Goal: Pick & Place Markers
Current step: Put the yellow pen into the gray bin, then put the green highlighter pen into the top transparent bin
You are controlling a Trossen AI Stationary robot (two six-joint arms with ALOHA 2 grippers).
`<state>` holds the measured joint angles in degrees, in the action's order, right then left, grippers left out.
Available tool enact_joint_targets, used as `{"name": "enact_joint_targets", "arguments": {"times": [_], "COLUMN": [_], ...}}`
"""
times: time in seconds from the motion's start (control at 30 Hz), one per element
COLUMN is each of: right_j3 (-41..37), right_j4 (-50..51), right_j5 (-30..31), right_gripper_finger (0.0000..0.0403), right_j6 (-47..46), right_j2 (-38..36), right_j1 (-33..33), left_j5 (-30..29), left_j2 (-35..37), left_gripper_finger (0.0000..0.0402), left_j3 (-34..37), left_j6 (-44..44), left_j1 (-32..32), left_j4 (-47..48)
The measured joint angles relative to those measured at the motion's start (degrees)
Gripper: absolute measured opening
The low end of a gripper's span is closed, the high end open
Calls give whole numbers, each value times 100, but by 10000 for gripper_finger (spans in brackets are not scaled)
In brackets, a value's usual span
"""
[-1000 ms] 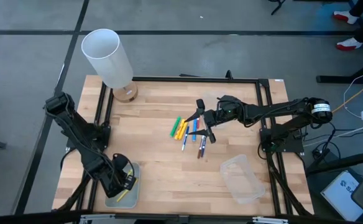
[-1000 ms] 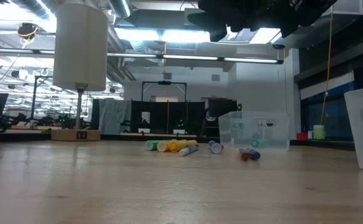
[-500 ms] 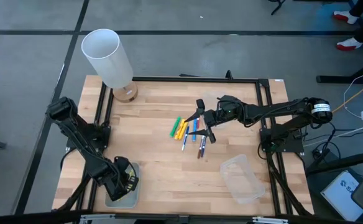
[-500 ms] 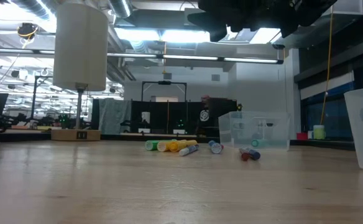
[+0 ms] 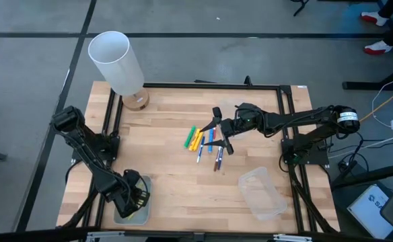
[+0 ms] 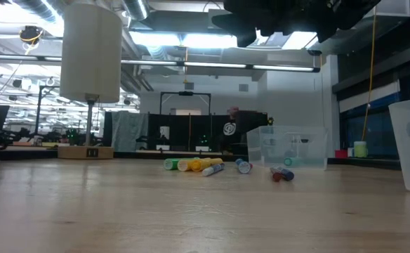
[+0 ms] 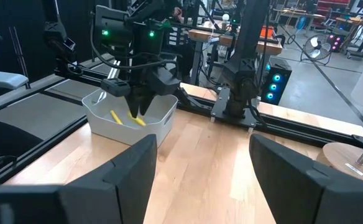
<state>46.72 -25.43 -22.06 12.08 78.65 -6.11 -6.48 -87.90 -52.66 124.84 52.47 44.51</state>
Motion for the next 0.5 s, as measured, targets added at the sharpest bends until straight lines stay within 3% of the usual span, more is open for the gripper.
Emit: {"name": "enact_joint_targets", "arguments": {"times": [0.23,0.5], "right_j3": [0,0], "right_j4": [-2,0], "right_j5": [1,0], "right_gripper_finger": [255,255], "right_j6": [0,-68], "right_j2": [0,0], "right_j1": [2,0], "left_j5": [-63,-788], "left_j2": [297,1203], "left_gripper_finger": [135,132], "left_j3": [0,0], "left_j6": [-109,-467], "left_j1": [0,0], "left_j4": [5,-17]}}
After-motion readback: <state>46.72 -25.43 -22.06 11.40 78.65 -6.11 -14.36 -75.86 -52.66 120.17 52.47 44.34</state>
